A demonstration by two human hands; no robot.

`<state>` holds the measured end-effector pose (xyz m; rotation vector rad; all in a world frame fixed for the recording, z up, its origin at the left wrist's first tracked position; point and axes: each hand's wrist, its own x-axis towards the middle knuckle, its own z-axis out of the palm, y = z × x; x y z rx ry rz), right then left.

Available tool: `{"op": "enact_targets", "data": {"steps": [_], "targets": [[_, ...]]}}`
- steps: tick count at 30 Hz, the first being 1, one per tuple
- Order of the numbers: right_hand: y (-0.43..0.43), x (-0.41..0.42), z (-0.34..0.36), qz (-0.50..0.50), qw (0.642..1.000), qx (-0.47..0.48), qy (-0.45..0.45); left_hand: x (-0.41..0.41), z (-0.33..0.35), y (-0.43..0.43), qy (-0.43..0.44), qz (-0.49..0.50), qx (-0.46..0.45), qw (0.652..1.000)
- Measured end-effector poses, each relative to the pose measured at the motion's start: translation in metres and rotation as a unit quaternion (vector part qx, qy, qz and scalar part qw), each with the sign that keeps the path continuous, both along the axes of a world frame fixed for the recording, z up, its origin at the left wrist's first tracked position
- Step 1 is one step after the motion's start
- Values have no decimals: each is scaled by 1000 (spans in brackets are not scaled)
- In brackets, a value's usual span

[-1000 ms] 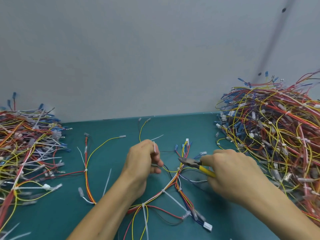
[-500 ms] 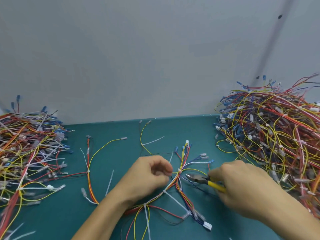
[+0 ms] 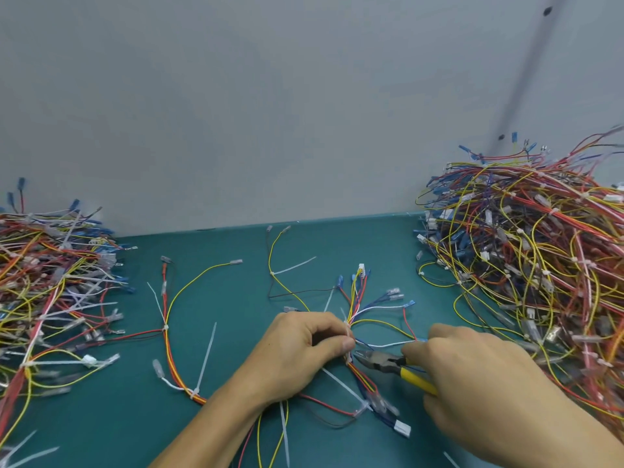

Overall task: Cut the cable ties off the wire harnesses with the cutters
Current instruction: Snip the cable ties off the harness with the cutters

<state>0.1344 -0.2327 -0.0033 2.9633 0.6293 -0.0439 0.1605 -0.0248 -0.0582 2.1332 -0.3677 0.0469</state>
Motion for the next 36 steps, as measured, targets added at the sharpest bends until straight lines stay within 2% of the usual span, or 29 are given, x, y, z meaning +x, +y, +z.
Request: {"op": "enact_targets", "data": {"steps": [16, 20, 31, 36], "targets": [[14, -2, -11, -24, 999, -5, 25, 0, -5, -6, -16, 51, -76, 996], [20, -5, -15, -22, 999, 3, 45, 0, -6, -6, -10, 61, -95, 994], [27, -7, -24, -21, 1000, -16, 9, 5, -5, -7, 29, 67, -68, 995], [26, -7, -24, -23, 999, -24, 24, 6, -4, -9, 50, 75, -123, 988]]}}
